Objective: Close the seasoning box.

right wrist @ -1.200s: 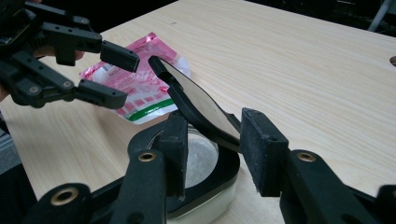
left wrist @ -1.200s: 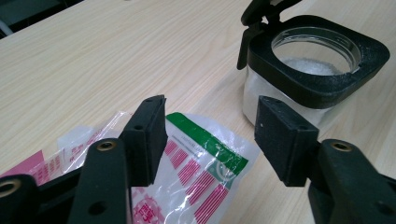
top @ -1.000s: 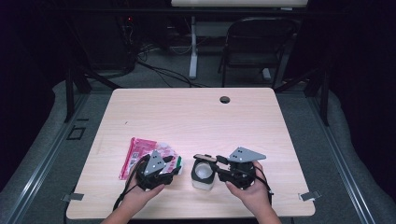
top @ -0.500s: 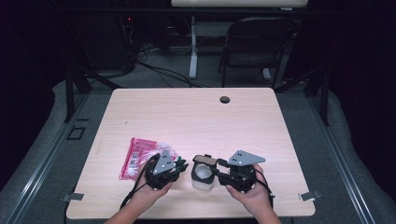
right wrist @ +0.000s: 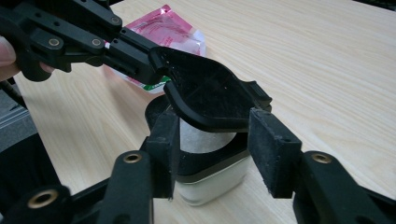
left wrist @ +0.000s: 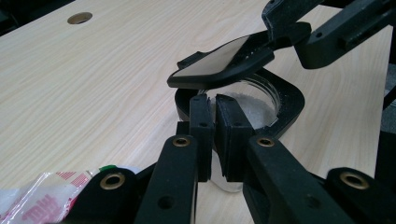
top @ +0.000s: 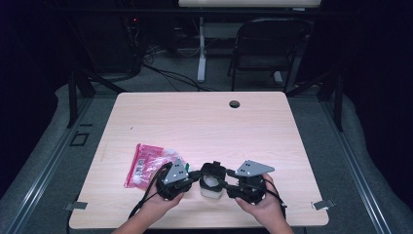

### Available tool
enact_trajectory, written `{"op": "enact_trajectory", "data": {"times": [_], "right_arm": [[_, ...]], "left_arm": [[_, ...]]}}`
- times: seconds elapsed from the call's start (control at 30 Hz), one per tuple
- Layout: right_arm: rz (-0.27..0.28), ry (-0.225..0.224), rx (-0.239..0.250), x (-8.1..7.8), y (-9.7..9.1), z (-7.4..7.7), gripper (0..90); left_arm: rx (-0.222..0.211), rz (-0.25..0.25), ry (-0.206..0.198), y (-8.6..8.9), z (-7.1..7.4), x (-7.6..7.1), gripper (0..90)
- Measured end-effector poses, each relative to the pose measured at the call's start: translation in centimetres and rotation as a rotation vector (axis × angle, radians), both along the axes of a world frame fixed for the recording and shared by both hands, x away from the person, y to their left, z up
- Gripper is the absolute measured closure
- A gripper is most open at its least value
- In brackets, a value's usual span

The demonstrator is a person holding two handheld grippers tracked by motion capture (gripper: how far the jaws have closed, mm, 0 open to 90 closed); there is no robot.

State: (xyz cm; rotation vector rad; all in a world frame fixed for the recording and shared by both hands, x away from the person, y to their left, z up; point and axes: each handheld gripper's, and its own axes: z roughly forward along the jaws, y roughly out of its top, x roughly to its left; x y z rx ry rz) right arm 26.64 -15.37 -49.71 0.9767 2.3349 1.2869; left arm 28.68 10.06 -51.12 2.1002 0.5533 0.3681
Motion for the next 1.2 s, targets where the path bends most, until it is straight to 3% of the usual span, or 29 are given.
{"op": "enact_trajectory", "data": {"times": [0.27,1.2], "right_arm": [[0.026,-0.01,0.0,-0.1,0.3,-0.1,46.6],[0.056,-0.008,0.003,-0.1,0.9,-0.1,45.9]], "left_arm": [[0.009,0.0,0.004,0.0,-0.2,-0.1,85.0],[0.042,0.005,0.019,0.3,-1.2,-0.5,82.8]]}}
